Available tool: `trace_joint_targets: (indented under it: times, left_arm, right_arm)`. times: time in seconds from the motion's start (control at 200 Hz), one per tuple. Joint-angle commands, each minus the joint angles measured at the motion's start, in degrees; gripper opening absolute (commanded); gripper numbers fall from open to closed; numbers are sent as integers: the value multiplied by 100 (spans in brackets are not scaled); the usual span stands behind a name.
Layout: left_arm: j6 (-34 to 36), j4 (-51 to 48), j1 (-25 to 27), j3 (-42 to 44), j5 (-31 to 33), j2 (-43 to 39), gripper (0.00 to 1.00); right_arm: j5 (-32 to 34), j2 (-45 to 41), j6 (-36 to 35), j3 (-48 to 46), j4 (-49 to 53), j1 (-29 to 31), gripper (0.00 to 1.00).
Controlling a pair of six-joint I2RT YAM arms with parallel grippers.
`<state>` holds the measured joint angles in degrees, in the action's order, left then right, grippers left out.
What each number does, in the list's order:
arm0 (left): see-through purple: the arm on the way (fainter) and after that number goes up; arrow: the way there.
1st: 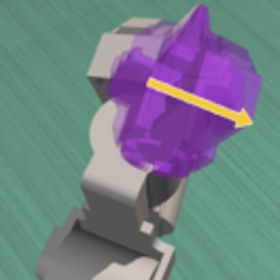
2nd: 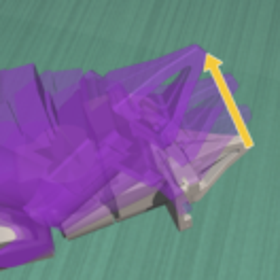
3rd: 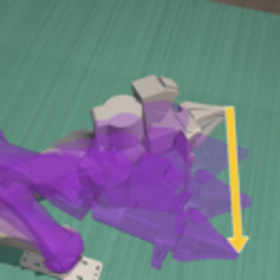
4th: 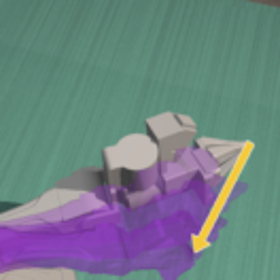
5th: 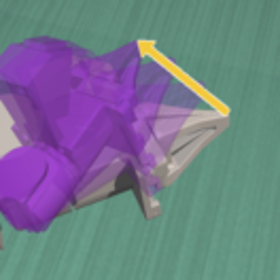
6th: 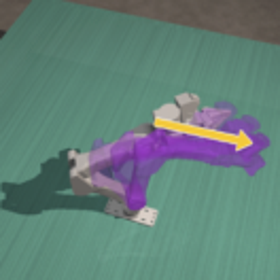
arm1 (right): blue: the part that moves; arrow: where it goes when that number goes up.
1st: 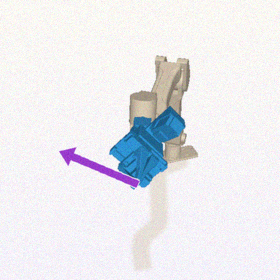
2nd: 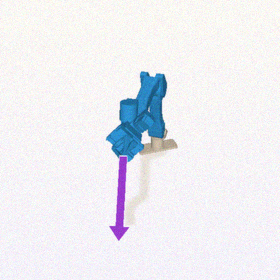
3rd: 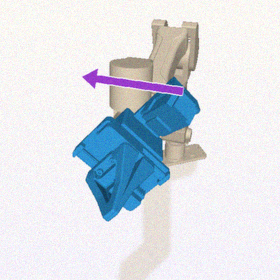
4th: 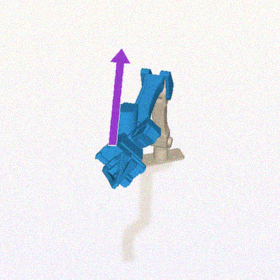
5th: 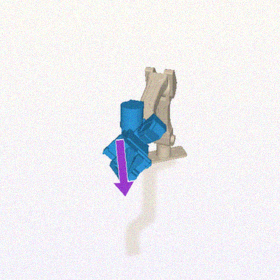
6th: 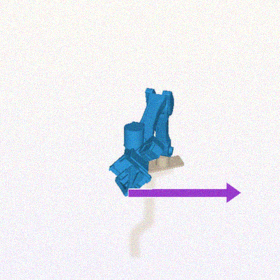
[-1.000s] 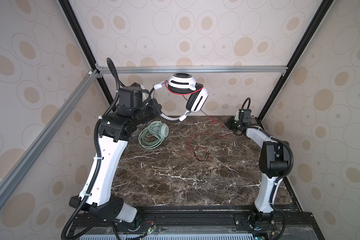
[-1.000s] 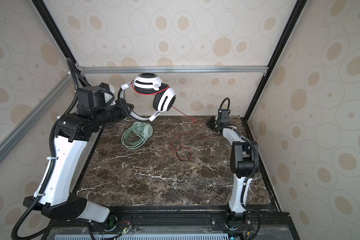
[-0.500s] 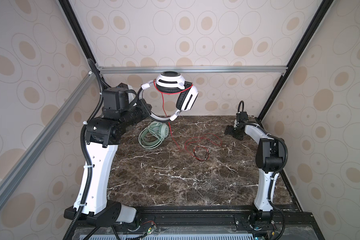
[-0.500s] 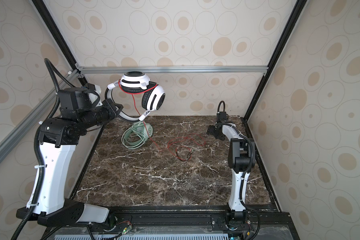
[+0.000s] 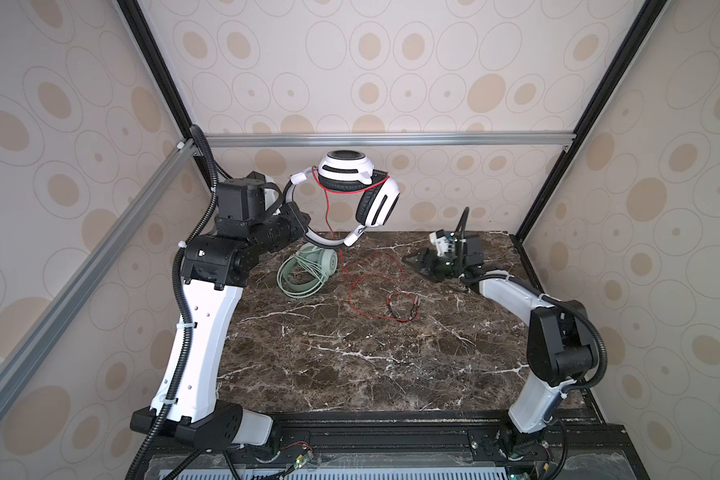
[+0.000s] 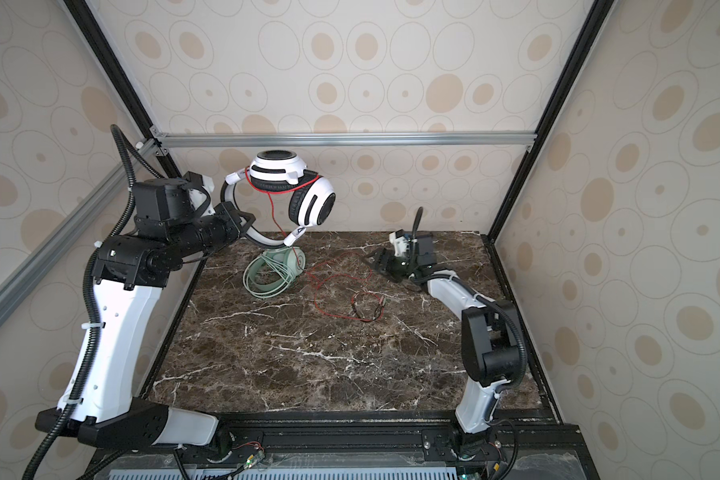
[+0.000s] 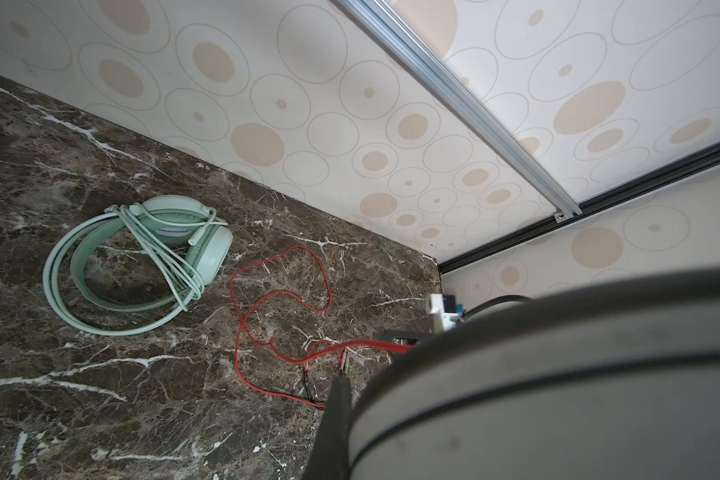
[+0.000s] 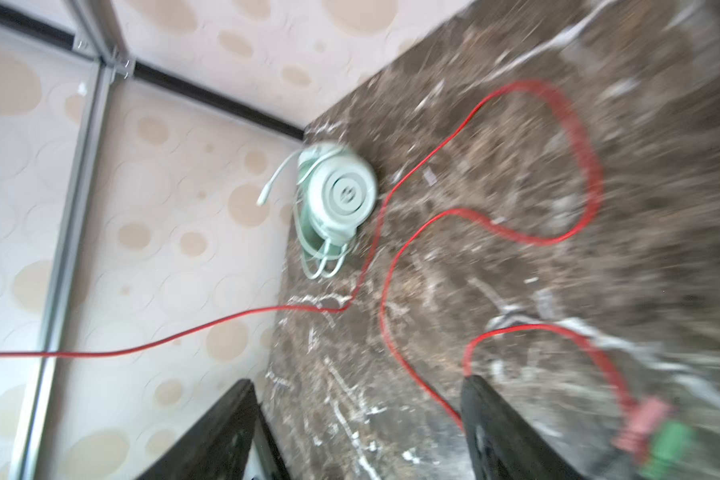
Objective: Wrap the headphones
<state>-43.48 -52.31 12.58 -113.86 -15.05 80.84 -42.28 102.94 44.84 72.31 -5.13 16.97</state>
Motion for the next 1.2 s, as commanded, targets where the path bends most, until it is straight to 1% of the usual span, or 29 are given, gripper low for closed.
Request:
trace_joint_targets:
  times: [0.0, 0.03, 0.07, 0.18, 0.22, 0.265, 0.395, 0.435, 0.625, 0.71, 0.83, 0.955, 1.055, 1.115, 1.15, 1.17, 1.19]
  left_arm:
    - [-221, 569, -45, -92, -206, -146, 0]
    - [-219, 572, -45, -97, -219, -134, 0]
    - [-210, 558, -45, -101, -233, -138, 0]
    - [-181, 547, -43, -88, -280, -126, 0]
    - [-178, 531, -45, -88, -295, -136, 0]
    - [-168, 551, -39, -76, -299, -139, 0]
    - [-164, 589, -40, -45, -340, -164, 0]
    - [-164, 591, -45, -39, -343, -152, 0]
    - [-159, 608, -41, -48, -373, -132, 0]
    - [-153, 601, -43, -49, -371, -117, 0]
    - [-144, 609, -38, -32, -390, -106, 0]
    - [-153, 631, -45, -13, -407, -93, 0]
    - [-164, 622, -45, -4, -414, -101, 0]
    - [-159, 601, -46, -12, -418, -108, 0]
    - [-158, 595, -43, -13, -405, -105, 0]
    - [-156, 589, -45, -13, -396, -100, 0]
    - [-157, 575, -45, -13, -396, -101, 0]
  right_arm:
    - [-487, 206, 1306, -203, -1801, 648, 77]
    - [-410, 229, 1094, -139, -1746, 784, 77]
    - [-259, 219, 598, -61, -1503, 954, 76]
    - [289, 88, -1151, 116, -640, 1357, 74]
    - [474, 20, -1590, 33, -648, 1441, 74]
    - [598, -29, -1854, -146, -907, 1487, 74]
    - [673, -46, -2102, -872, -2323, 1469, 72]
    - [684, 12, -2171, -986, -2558, 1474, 71]
    - [768, 509, -2579, -601, -2078, 1555, 66]
    - [763, 799, -2579, -342, -1966, 1598, 66]
    - [755, 1158, -2507, -21, -2071, 1694, 66]
    - [1019, 1485, -2741, 373, -2001, 1798, 66]
    - [1357, 1587, -3102, 421, -2170, 1855, 68]
    - [1517, 1647, -3171, 462, -2246, 1849, 69]
    - [1520, 1683, -3218, 506, -2194, 1853, 65]
    - [1452, 1690, -3252, 529, -2171, 1849, 59]
    - [1343, 1692, -3287, 538, -2168, 1852, 50]
